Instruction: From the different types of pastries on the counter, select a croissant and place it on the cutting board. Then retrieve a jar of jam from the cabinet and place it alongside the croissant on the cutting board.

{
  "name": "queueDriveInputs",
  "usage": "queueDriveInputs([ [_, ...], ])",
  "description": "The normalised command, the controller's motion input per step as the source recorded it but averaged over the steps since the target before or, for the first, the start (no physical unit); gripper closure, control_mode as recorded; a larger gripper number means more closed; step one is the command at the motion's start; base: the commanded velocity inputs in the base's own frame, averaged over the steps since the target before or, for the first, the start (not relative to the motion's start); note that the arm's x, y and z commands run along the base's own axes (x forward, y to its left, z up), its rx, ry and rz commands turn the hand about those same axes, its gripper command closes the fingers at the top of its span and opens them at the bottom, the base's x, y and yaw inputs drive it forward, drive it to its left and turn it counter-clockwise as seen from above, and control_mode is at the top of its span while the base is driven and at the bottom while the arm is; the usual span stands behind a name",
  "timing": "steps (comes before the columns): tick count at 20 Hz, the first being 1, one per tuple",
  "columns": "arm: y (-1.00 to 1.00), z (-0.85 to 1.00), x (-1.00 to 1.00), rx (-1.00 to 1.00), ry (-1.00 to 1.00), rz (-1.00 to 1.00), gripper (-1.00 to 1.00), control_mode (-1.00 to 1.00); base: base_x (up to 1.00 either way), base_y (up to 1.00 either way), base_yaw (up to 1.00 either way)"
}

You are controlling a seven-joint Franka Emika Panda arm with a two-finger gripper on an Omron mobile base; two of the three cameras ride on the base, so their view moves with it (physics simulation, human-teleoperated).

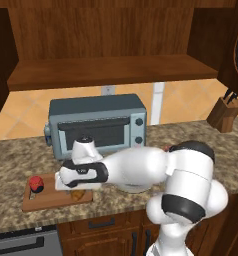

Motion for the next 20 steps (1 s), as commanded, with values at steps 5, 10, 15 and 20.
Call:
queueDriveInputs([
  [5, 0.43, -0.13, 0.01, 0.00, -0.09, -0.02, 1.00, -1.00, 0.00, 0.00, 0.00],
  [10, 0.38, 0.00, 0.00, 0.02, -0.19, -0.05, 1.00, -1.00, 0.00, 0.00, 0.00],
  [15, 0.07, 0.00, 0.05, 0.09, -0.09, -0.01, -1.00, -1.00, 0.00, 0.00, 0.00],
  [20, 0.07, 0.08, 0.02, 0.13, -0.08, 0.00, -1.00, -1.00, 0.00, 0.00, 0.00],
])
